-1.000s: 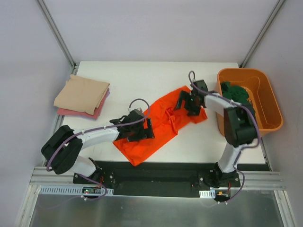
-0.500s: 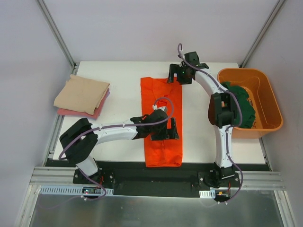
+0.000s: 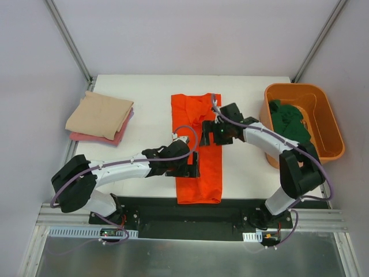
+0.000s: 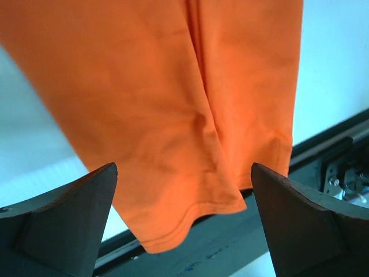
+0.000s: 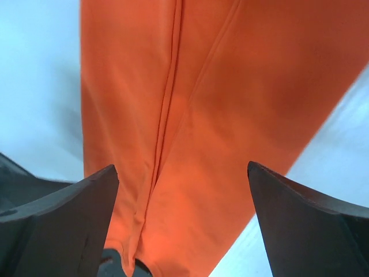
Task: Fold and stack the t-shirts
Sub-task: Rotate the tshirt 90 degrees
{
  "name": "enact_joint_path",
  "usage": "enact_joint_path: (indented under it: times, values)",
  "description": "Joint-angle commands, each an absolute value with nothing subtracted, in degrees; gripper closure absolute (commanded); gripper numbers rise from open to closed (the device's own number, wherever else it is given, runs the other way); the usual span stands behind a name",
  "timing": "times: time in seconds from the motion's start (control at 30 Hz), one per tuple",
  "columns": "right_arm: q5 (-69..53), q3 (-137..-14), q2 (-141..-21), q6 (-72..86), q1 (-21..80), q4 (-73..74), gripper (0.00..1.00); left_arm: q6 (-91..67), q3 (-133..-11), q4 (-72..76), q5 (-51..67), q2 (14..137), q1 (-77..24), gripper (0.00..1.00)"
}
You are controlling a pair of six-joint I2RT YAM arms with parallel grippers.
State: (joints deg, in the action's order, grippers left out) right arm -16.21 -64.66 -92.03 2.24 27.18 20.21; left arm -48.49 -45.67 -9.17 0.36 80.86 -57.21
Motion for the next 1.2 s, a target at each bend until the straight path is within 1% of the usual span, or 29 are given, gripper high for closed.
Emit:
enact_joint_path:
  times: [0.0,0.13,0.23,0.33,0.43,0.53,0.63,0.77,0.87,0.93,1.07,1.17]
  values:
    - [-19.34,-60.82,-93.51,7.03,29.0,12.84,0.04,-45.44,-47.19,-9.67,-2.29,82.25,-55.46,0.01]
    - [-17.32,-63.97,-99.74,7.21,28.92,13.89,0.04,-44.56,-49.48,-9.41,-1.93,86.74,-53.62,0.01]
    - [-16.35,-66.35,-103.7,9.4,28.48,13.89,0.04,-43.25,-50.44,-8.96,-4.21,89.29,-51.95,0.01]
    - [-12.84,-68.11,-105.99,10.72,27.78,14.76,0.04,-42.01,-51.68,-8.44,-2.03,92.63,-48.7,0.01]
    - [-12.74,-70.04,-108.53,11.6,26.11,14.33,0.04,-40.87,-53.17,-8.35,-0.44,95.79,-44.66,0.01]
    - [-14.5,-74.52,-112.57,11.51,24.53,14.24,0.04,-39.2,-55.28,-8.35,-0.09,98.08,-41.84,0.01]
    - [-13.72,-79.52,-116.7,10.9,23.56,14.41,0.04,-37.8,-58.0,-8.44,-0.79,99.66,-41.13,0.01]
    - [-13.45,-85.68,-118.21,10.2,22.68,17.57,0.04,-35.78,-61.43,-8.96,-3.24,98.71,-41.13,0.01]
    - [-12.4,-87.01,-114.28,8.79,22.85,20.21,0.04,-35.07,-61.26,-9.93,-5.53,95.2,-41.13,0.01]
    - [-10.73,-84.3,-109.1,7.65,23.55,21.18,0.04,-34.72,-59.86,-10.46,-5.36,92.13,-41.31,0.01]
    - [-5.64,-73.16,-94.69,5.1,25.66,22.05,0.04,-34.89,-54.33,-12.48,-5.09,83.17,-43.14,0.01]
    - [-2.39,-60.61,-82.13,7.2,27.07,22.06,0.04,-36.47,-48.89,-14.41,-7.73,77.01,-47.01,0.01]
